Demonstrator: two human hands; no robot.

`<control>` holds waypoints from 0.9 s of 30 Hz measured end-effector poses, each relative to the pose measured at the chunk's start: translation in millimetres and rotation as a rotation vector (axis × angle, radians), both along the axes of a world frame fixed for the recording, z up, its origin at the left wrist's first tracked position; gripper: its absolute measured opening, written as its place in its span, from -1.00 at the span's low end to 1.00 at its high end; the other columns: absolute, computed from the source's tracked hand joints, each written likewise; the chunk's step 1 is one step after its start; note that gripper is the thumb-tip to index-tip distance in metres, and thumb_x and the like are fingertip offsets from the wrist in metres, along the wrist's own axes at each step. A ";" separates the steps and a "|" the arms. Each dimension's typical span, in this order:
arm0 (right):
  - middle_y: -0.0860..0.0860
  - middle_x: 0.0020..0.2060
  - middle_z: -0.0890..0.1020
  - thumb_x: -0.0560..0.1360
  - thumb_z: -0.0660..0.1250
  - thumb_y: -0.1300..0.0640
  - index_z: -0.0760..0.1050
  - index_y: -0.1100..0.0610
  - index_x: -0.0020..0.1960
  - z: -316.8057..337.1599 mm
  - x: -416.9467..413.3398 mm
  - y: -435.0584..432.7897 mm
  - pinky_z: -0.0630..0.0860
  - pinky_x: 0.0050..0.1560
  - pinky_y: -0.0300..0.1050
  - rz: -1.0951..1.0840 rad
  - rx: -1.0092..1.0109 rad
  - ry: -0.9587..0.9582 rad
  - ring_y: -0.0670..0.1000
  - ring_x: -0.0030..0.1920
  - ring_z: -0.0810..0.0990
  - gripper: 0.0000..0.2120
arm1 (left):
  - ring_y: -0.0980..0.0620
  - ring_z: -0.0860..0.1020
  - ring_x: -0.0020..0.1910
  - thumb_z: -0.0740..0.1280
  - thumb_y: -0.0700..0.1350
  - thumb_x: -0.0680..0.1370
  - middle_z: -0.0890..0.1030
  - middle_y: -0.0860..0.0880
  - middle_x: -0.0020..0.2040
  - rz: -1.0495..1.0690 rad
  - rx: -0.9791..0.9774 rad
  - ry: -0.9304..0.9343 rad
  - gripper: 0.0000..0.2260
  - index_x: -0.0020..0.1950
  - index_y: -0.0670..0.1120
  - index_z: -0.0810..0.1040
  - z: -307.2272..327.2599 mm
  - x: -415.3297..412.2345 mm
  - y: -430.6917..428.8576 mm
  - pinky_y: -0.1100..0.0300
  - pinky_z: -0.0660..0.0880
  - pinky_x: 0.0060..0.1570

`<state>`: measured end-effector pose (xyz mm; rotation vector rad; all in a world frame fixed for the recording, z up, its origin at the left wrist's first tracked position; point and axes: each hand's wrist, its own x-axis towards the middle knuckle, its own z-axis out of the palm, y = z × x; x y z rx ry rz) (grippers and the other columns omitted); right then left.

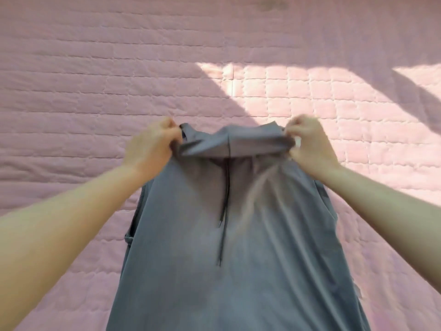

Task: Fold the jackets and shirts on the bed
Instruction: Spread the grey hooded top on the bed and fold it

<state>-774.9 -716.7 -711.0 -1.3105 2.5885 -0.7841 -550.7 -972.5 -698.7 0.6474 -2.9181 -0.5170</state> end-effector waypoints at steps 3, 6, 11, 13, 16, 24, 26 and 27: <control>0.05 0.02 0.58 0.26 0.23 0.45 0.65 0.03 -0.09 -27.6 36.7 42.1 0.48 0.02 0.13 0.164 0.343 0.001 0.22 0.06 0.53 -0.57 | -0.15 0.43 0.10 0.21 -0.48 0.33 0.52 -0.03 0.09 -0.130 -0.026 -0.185 -0.59 -0.03 -0.05 0.58 -26.2 44.4 18.4 0.04 0.38 -0.20; 0.09 0.25 0.52 0.33 0.25 0.37 0.59 0.07 0.15 -35.9 63.4 42.6 0.49 0.12 0.18 0.050 0.290 0.043 0.22 0.21 0.49 -0.55 | -0.21 0.41 0.25 0.23 -0.35 0.42 0.47 -0.11 0.29 0.028 0.031 -0.091 -0.58 0.26 -0.11 0.48 -36.8 54.5 40.9 -0.12 0.41 0.16; -0.02 0.57 0.00 0.59 -0.08 -0.20 0.04 -0.25 0.53 -48.2 116.4 31.0 0.11 0.43 0.27 0.278 0.559 0.079 0.17 0.55 0.01 -0.50 | -0.16 -0.15 0.56 0.01 0.17 0.64 -0.16 0.07 0.59 -0.151 -0.016 -0.493 -0.53 0.53 0.31 -0.06 -61.1 58.8 90.9 -0.35 -0.09 0.43; -0.09 0.57 -0.18 0.62 -0.11 -0.24 -0.17 -0.33 0.51 -60.6 124.1 39.2 0.00 0.47 0.27 0.334 0.810 0.022 0.10 0.56 -0.16 -0.51 | -0.18 -0.26 0.54 -0.03 0.17 0.65 -0.32 0.06 0.56 -0.157 -0.008 -0.688 -0.52 0.50 0.35 -0.20 -72.0 68.5 98.6 -0.36 -0.15 0.43; -0.07 0.57 -0.20 0.64 -0.09 -0.19 -0.19 -0.31 0.52 -61.5 133.8 45.0 0.02 0.48 0.22 0.299 0.833 0.039 0.11 0.56 -0.15 -0.51 | -0.21 -0.26 0.53 -0.02 0.05 0.68 -0.34 -0.01 0.56 -0.158 -0.015 -0.643 -0.52 0.51 0.34 -0.18 -75.8 84.1 103.6 -0.29 -0.13 0.46; 0.03 0.48 0.24 0.61 0.12 0.05 0.24 -0.03 0.48 -37.5 176.1 55.8 0.31 0.30 0.05 0.166 0.741 0.003 0.10 0.46 0.23 -0.56 | -0.07 0.07 0.55 0.22 -0.17 0.59 0.08 -0.04 0.58 -0.050 0.190 -0.416 -0.50 0.51 0.10 0.26 -67.4 156.4 130.2 -0.02 0.18 0.44; 0.02 0.38 0.38 0.58 0.15 0.12 0.34 0.04 0.41 -29.3 188.0 49.8 0.36 0.21 0.04 0.147 0.666 -0.025 0.11 0.35 0.37 -0.60 | -0.07 0.19 0.50 0.29 -0.20 0.54 0.23 -0.06 0.52 0.048 0.195 -0.342 -0.54 0.44 0.02 0.37 -62.6 176.7 138.1 -0.01 0.25 0.36; 0.01 0.35 0.41 0.57 0.16 0.15 0.36 0.06 0.39 -25.9 194.4 44.8 0.38 0.18 0.04 0.152 0.628 -0.045 0.12 0.31 0.39 -0.61 | -0.09 0.25 0.46 0.32 -0.21 0.52 0.30 -0.07 0.48 0.110 0.185 -0.302 -0.55 0.41 0.00 0.41 -60.2 186.5 141.5 -0.02 0.27 0.33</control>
